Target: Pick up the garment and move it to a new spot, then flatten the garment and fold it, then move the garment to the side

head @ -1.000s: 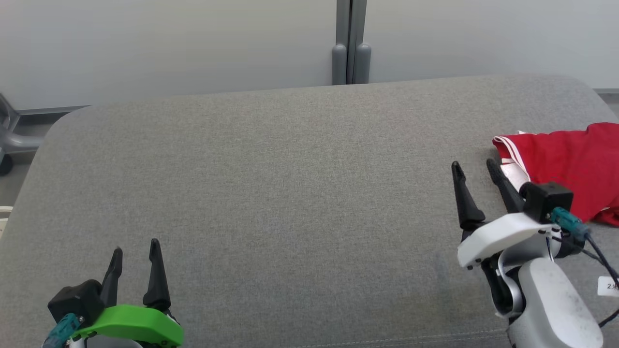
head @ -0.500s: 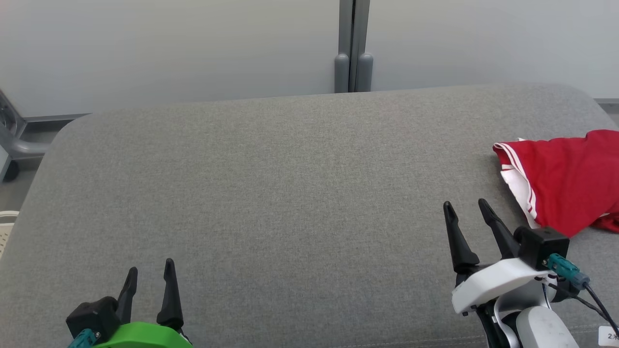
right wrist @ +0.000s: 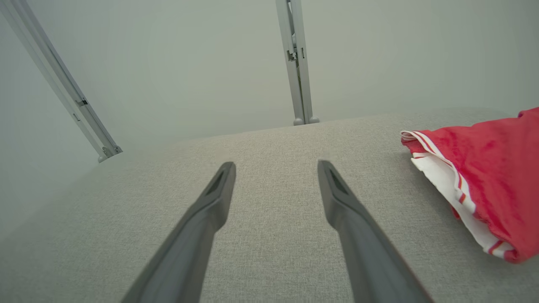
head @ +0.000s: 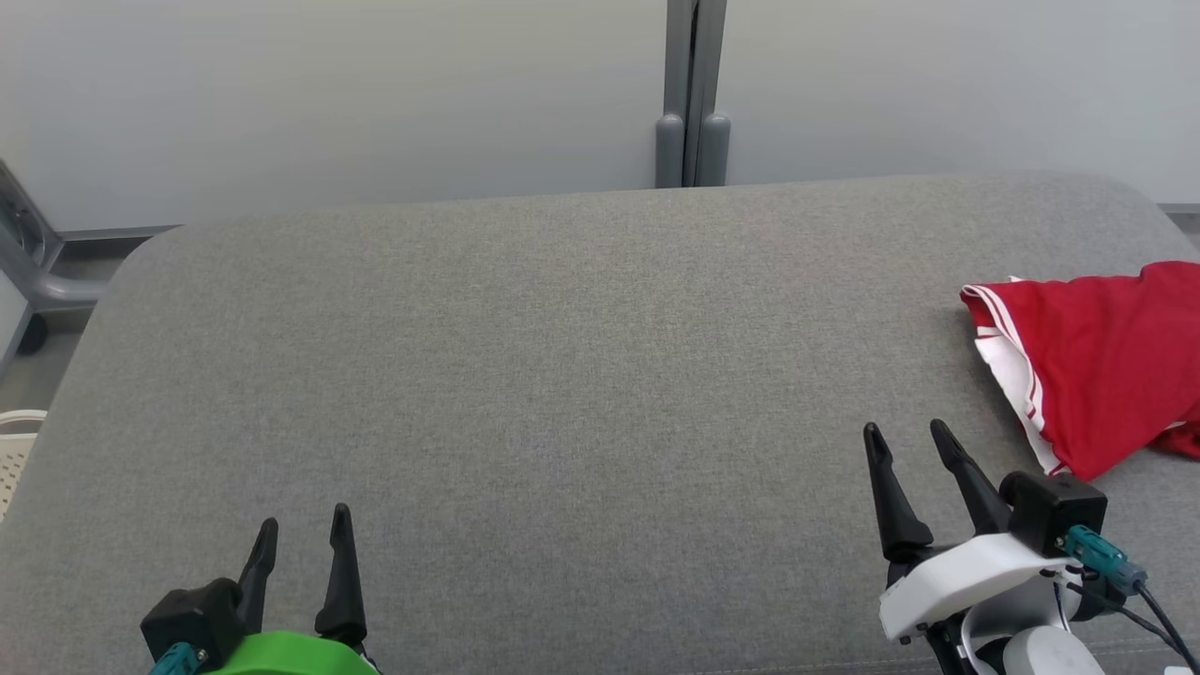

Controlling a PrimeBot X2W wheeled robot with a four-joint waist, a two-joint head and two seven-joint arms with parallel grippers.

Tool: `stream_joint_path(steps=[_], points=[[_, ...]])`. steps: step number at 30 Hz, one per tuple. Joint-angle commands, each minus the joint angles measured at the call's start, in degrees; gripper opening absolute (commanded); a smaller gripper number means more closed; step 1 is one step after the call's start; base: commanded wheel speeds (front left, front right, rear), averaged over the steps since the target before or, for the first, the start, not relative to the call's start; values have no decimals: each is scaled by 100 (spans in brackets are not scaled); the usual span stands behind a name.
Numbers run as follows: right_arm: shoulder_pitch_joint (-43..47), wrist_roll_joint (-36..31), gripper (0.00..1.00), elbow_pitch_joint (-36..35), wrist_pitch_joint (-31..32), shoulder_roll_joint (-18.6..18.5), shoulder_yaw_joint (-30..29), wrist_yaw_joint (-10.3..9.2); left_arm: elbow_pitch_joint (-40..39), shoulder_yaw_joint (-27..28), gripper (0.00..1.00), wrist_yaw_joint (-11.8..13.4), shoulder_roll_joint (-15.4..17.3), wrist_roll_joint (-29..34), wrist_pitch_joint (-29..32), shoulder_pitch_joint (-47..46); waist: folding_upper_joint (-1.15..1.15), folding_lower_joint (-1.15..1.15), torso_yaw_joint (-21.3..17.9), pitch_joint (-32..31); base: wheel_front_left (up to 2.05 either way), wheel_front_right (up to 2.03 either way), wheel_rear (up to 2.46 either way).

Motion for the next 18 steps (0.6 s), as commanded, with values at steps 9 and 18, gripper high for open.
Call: stream_joint_path(steps=[9,18], points=[[-12,72,100,41,7,-8,15,-3,-162,-49,100,101,69,86,36,60,0,0,20,1,0,0,0],[-30,4,100,56,20,-8,-12,-3,-233,-69,100,156,115,110,59,84,0,0,36,-13,0,0,0]])
